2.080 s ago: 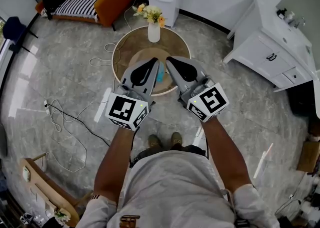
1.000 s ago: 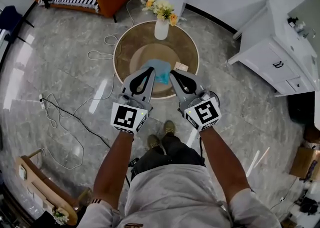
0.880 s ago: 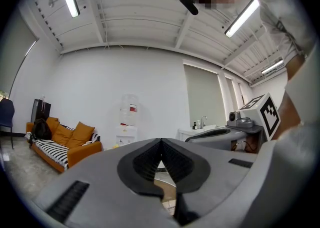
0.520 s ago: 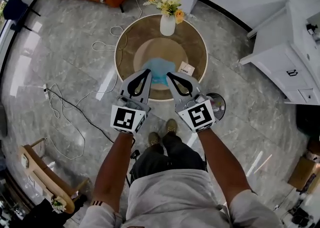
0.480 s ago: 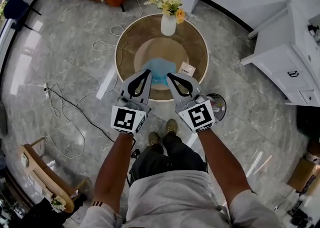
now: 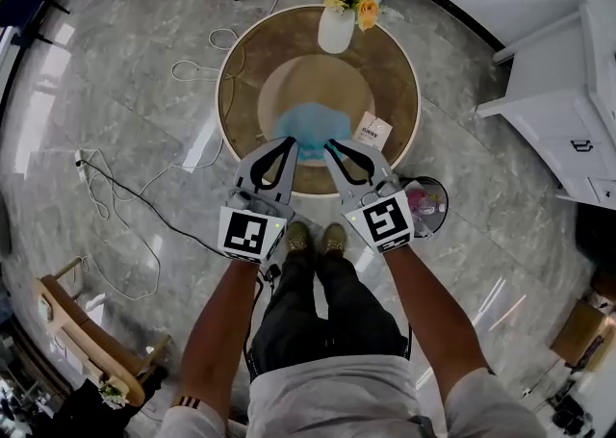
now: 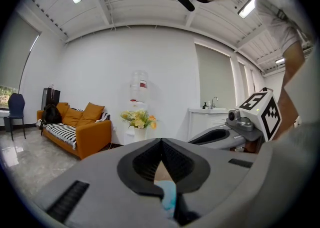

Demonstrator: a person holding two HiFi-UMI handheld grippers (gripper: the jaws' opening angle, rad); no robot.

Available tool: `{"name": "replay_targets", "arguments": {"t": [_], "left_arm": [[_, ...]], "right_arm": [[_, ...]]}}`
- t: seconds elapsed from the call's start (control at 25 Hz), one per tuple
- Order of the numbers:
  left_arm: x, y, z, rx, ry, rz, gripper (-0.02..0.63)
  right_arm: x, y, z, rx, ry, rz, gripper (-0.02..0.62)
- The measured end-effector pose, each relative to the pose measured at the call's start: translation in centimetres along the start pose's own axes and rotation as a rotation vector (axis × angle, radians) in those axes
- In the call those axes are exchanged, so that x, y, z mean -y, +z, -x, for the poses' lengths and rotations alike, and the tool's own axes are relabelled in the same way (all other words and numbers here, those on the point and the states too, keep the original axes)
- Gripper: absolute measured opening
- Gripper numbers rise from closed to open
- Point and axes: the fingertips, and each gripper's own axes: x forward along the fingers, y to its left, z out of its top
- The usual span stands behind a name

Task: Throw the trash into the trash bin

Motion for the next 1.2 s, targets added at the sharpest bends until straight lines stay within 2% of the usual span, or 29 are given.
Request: {"name": "replay_targets", "arguments": {"t": [0.12,0.36,0.76,0.92,1.2], "left_arm": [[-1.0,-2.5,-0.7,-0.023,-0.018,-0.002,0.0],[-3.0,-7.6,-1.5,-0.075,-0.045,-0.017,0.0],[-5.2,-12.8,-2.7,-0.127,-0.085,-0.018,0.0],[-5.5,-13.8,-3.2,-0.138,-0.103,-0.009,0.0],[-6.1,-14.9,-3.0,-0.158,-0.122,0.024,0.0]], "right_arm": [[0.4,-2.9,-1.8,-0.036,-0.015,-0.02,0.063],[0.3,-9.0,-5.2,-0.141,-0.03,-0.062,0.165],[0.8,-16.3,-8.9,-0.294,-0.07,-0.094,0.281],[0.9,-19.9,-10.9,-0.389,-0.063,-0.102,0.314],[0.5,-24.3,-12.6,-0.537,-0.063,-0.109,0.324]]}}
